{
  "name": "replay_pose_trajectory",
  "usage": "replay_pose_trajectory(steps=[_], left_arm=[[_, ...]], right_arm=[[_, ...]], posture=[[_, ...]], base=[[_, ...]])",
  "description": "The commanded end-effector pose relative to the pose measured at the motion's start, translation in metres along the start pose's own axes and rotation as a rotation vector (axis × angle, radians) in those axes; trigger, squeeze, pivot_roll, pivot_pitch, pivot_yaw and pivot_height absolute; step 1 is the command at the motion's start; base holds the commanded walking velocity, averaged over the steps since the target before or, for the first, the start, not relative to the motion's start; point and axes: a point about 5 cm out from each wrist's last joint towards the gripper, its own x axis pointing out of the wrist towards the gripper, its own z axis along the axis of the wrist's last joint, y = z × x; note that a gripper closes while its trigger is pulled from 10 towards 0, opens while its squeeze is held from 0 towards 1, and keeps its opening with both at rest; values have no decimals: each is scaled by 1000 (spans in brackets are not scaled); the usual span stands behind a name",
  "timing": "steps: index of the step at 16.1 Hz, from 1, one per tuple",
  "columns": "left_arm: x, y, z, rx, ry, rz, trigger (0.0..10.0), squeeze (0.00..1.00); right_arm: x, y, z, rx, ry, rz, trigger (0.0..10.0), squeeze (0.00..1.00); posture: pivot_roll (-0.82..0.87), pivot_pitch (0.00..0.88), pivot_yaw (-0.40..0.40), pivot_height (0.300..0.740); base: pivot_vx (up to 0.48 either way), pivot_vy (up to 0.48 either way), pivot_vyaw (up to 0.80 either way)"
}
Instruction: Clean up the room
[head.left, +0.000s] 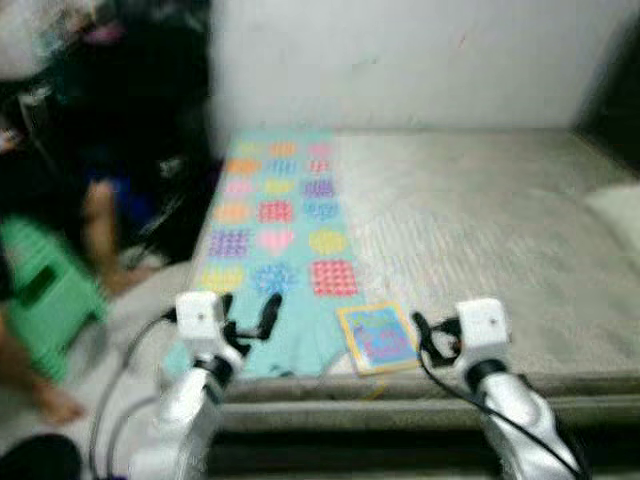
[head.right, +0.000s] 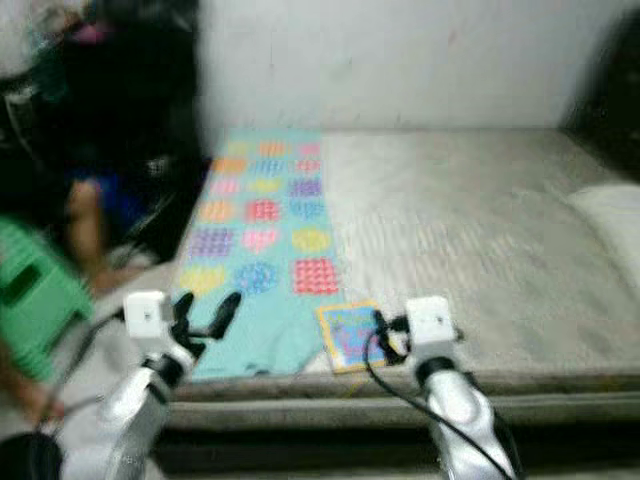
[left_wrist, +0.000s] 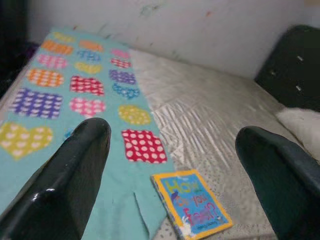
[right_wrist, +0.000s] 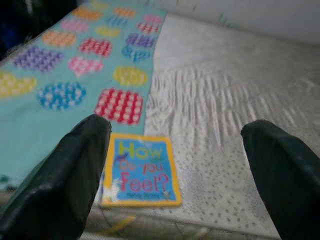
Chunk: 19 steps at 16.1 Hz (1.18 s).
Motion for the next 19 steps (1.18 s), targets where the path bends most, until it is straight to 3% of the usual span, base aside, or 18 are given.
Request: replay_pose_trajectory(steps=[1,19], left_arm=[[2,-2,1,-2,-2,-6,10000,0],[1,-5,2,5,-25,-49,10000,0]], right_arm=[[-2,-3,-1,2,6,-6,10000,0],[-1,-2,-3,-3,10,0,10000,0]], posture=[[-107,0,12,740],[-104,0,10,740]], base=[[0,0,0],[15,0,0]])
